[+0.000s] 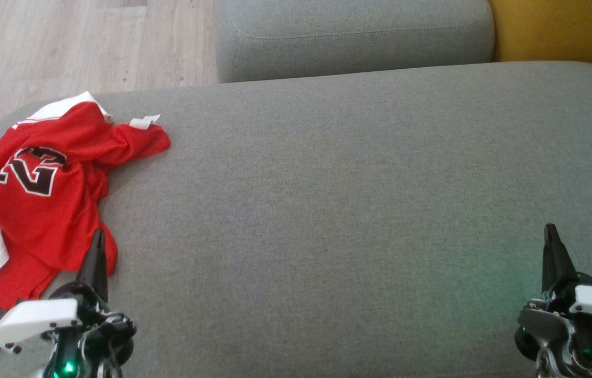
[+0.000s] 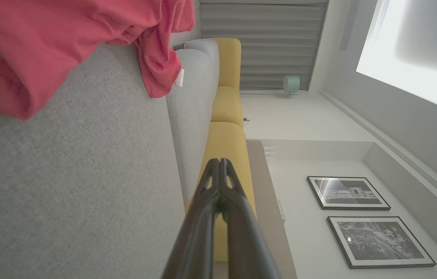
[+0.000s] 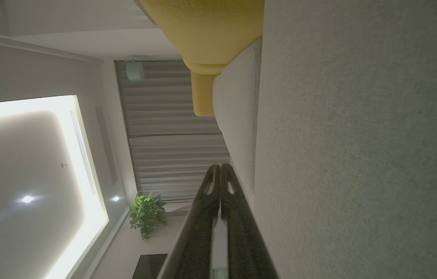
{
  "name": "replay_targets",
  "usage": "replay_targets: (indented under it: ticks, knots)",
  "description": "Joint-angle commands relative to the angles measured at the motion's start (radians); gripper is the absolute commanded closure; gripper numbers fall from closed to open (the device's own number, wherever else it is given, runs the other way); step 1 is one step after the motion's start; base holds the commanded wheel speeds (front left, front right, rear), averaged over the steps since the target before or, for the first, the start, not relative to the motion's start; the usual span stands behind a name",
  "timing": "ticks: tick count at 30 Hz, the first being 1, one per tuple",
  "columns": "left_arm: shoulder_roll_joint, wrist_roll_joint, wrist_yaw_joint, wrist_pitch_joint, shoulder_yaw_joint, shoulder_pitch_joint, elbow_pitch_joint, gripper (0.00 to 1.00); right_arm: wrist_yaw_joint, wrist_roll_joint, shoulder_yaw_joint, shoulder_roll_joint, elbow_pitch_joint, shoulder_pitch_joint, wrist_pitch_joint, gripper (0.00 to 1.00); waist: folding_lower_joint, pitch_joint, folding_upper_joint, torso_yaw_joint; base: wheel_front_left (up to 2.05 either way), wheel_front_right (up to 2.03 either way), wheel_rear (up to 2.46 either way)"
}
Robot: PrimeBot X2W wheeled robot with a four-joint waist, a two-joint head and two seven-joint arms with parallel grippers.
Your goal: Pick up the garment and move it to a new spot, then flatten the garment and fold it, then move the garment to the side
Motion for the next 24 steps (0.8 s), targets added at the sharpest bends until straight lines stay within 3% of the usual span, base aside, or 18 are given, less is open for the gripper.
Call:
replay_targets:
  ticks: [1,24]
  knots:
    - [0.009,0.003,-0.007,0.007,0.035,-0.052,-0.037,1.00,0.007,0.007,0.021,-0.010,-0.038,-0.056,0.006,1.00,0.0000,0.000,0.0000,0.000,0.00,0.00,0.00]
    - [0.009,0.003,-0.007,0.007,0.035,-0.052,-0.037,1.00,0.007,0.007,0.021,-0.010,-0.038,-0.056,0.006,1.00,0.0000,0.000,0.0000,0.000,0.00,0.00,0.00]
